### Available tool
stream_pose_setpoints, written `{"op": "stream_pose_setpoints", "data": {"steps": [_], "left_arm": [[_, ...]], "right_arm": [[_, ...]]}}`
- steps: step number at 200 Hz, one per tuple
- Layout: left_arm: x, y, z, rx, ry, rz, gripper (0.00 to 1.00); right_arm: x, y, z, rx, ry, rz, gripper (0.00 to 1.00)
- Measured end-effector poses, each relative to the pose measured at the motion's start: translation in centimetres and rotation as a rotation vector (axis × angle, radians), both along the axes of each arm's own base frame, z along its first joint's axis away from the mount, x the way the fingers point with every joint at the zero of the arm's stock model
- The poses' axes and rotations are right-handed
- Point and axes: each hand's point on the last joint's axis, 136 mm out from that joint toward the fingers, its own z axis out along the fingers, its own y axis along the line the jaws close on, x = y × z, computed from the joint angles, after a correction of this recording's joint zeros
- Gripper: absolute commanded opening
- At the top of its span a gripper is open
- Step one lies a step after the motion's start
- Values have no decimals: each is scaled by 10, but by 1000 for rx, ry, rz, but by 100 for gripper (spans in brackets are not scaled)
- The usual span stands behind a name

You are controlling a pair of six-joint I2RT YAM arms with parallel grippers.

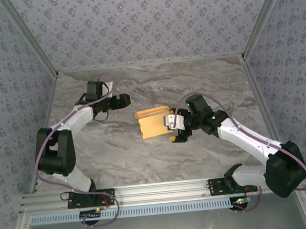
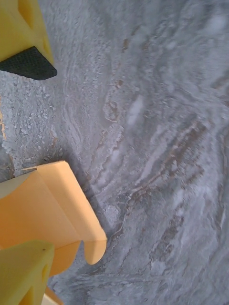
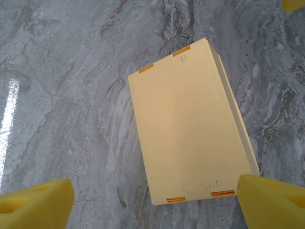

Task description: Fold the paper box

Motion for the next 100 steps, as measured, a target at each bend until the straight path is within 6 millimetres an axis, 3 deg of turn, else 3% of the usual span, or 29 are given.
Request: {"op": "stream_pose_setpoints", "data": {"steps": [31, 54, 79, 100], "left_arm": [[-2, 3, -8, -30, 108, 67, 89], [-9, 4, -6, -44, 130, 77, 95], [-36, 6, -5, -53, 132, 68, 96], [-63, -3, -6, -42, 126, 34, 96]], "right_arm": [[17, 4, 5, 25, 17, -65, 88], [45, -7, 7, 98, 119, -271, 81], [83, -30, 2, 193, 279, -531, 76], [94, -40, -13, 228, 390, -658, 66]]}}
